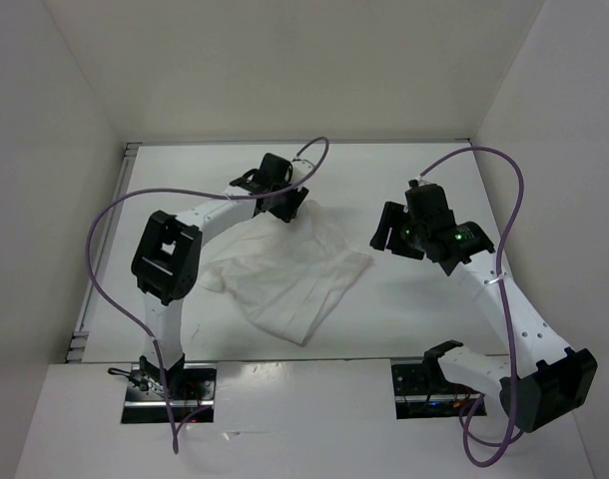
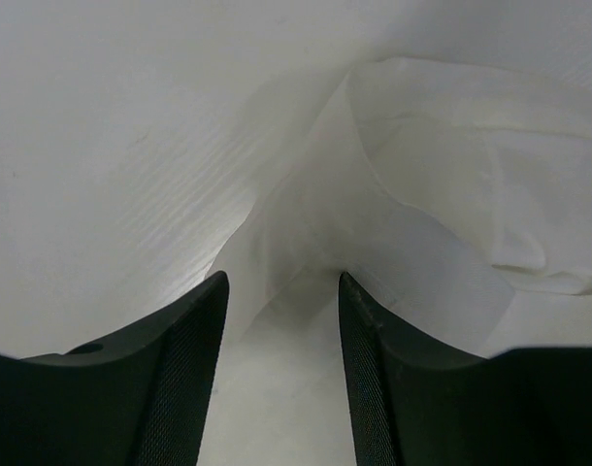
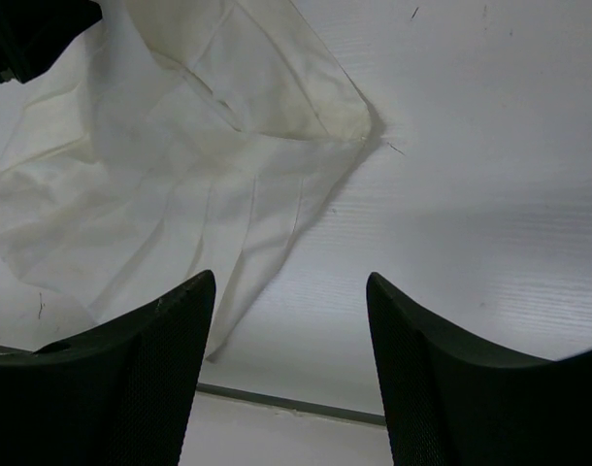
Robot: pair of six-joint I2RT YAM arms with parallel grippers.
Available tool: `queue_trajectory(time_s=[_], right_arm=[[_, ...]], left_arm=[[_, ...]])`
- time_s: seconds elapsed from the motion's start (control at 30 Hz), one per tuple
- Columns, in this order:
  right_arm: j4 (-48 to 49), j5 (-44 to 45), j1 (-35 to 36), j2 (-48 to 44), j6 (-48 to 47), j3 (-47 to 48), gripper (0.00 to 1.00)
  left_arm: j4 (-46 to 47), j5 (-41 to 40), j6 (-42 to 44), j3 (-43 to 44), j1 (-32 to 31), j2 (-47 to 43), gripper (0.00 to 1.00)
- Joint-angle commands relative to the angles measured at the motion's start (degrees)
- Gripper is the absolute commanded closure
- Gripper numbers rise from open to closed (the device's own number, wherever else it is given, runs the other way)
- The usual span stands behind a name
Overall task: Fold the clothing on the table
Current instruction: Move the skirt to the center of the board
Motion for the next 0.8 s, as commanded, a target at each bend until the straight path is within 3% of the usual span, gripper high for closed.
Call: queue_trajectory(time_s=[0.0, 0.2, 0.47, 0.57, 0.6, 0.63, 0.67, 0.77], right_arm=[[-1.0, 0.9, -0.43, -0.89, 0.46, 0.88, 0.31], [-1.0, 1.42, -0.43, 1.31, 0.46, 1.41, 0.31], [-1.0, 1.95, -0.43, 3.85, 0.46, 3.61, 0.31], [-1.0, 2.48, -0.43, 4.47, -0.07, 4.75, 0.32], [-1.0, 2.48, -0.43, 4.99, -0.59, 4.75, 0.32], [-1.0, 3.09, -0.43, 5.0, -0.6, 5.36, 0.32], [-1.0, 3.09, -0.43, 5.0, -0.6, 5.37, 0.32], [-1.0, 3.62, -0.43, 5.0, -0.6, 5.89, 0.32]], left_arm=[[1.34, 6.67, 4.78, 4.03, 0.48, 1.65, 0.43], [-1.83, 18.02, 7.07, 6.94, 3.29, 4.46, 0.43], [-4.64, 21.63, 8.3, 11.41, 4.87, 10.08, 0.45], [-6.22, 24.62, 8.3, 12.91, 4.87, 12.19, 0.56], [-6.75, 25.23, 8.3, 14.13, 4.87, 12.72, 0.65], [-7.63, 25.76, 8.3, 14.67, 4.87, 13.42, 0.86], [-7.63, 26.38, 8.3, 14.67, 4.87, 13.43, 0.93], [-9.21, 27.25, 6.71, 16.17, 4.87, 10.98, 1.0]])
